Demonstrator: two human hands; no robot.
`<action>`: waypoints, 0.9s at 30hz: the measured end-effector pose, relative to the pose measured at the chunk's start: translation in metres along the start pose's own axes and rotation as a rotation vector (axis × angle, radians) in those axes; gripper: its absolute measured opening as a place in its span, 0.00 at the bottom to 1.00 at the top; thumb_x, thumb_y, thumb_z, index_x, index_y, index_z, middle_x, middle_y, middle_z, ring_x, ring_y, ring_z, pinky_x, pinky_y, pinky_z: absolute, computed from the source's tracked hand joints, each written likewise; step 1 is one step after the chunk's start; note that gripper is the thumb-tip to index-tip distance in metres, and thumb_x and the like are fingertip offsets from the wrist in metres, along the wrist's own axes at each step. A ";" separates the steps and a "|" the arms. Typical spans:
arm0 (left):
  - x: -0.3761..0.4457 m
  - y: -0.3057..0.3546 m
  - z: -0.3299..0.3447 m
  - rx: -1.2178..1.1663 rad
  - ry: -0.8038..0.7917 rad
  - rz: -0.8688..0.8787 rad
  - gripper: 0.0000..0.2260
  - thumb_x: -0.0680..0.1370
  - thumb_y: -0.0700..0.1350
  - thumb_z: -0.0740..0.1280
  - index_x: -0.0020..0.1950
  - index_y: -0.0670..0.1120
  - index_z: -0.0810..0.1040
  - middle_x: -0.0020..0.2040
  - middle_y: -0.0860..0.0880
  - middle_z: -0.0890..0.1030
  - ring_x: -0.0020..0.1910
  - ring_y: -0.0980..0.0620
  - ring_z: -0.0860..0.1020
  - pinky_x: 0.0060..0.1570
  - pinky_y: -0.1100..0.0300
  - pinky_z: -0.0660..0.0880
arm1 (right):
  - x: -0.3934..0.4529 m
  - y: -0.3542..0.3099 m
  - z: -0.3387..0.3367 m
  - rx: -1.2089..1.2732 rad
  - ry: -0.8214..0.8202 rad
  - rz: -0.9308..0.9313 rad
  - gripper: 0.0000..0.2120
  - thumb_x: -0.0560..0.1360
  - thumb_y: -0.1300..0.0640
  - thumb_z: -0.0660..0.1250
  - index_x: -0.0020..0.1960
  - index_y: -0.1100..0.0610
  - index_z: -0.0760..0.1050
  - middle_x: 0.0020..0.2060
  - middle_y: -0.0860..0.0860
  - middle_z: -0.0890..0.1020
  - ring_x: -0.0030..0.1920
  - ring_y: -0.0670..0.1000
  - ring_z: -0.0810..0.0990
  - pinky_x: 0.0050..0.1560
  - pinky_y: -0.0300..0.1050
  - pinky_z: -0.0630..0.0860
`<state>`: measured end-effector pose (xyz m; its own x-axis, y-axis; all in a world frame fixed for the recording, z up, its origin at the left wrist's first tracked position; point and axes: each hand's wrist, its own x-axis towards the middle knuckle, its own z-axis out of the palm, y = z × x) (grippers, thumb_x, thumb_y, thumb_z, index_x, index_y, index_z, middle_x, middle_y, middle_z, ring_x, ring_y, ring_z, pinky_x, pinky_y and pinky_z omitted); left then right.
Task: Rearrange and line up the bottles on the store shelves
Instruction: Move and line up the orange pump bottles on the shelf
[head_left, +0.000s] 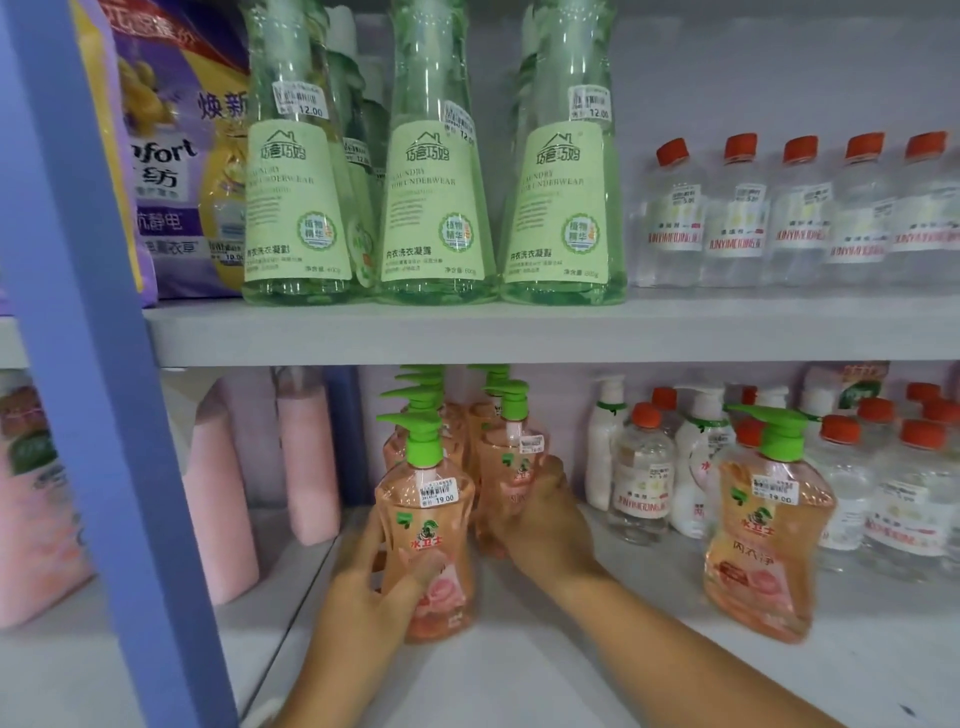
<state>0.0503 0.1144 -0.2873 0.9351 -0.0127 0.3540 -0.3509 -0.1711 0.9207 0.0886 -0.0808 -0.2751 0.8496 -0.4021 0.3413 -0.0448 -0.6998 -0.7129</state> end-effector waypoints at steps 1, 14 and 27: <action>-0.001 0.000 0.000 -0.004 0.009 0.012 0.25 0.71 0.51 0.78 0.54 0.79 0.74 0.53 0.67 0.82 0.51 0.66 0.81 0.42 0.72 0.76 | 0.004 0.000 0.009 -0.054 0.047 -0.031 0.33 0.70 0.39 0.73 0.65 0.55 0.64 0.58 0.52 0.77 0.59 0.55 0.79 0.53 0.50 0.78; 0.004 -0.017 0.000 -0.006 0.019 0.011 0.30 0.72 0.35 0.77 0.63 0.65 0.74 0.58 0.56 0.80 0.50 0.65 0.81 0.44 0.68 0.78 | 0.024 0.023 0.043 -0.007 0.077 -0.081 0.36 0.67 0.35 0.74 0.67 0.51 0.66 0.58 0.50 0.71 0.59 0.54 0.75 0.53 0.53 0.79; 0.008 -0.019 0.005 -0.002 -0.003 -0.023 0.28 0.75 0.41 0.76 0.68 0.65 0.72 0.59 0.56 0.82 0.52 0.68 0.79 0.45 0.74 0.73 | -0.027 0.008 -0.037 0.198 0.214 -0.078 0.33 0.75 0.44 0.72 0.75 0.52 0.65 0.69 0.49 0.70 0.69 0.52 0.72 0.64 0.44 0.72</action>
<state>0.0645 0.1130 -0.3026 0.9430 -0.0114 0.3326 -0.3297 -0.1691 0.9288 0.0460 -0.0973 -0.2673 0.7156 -0.4817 0.5059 0.1375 -0.6129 -0.7781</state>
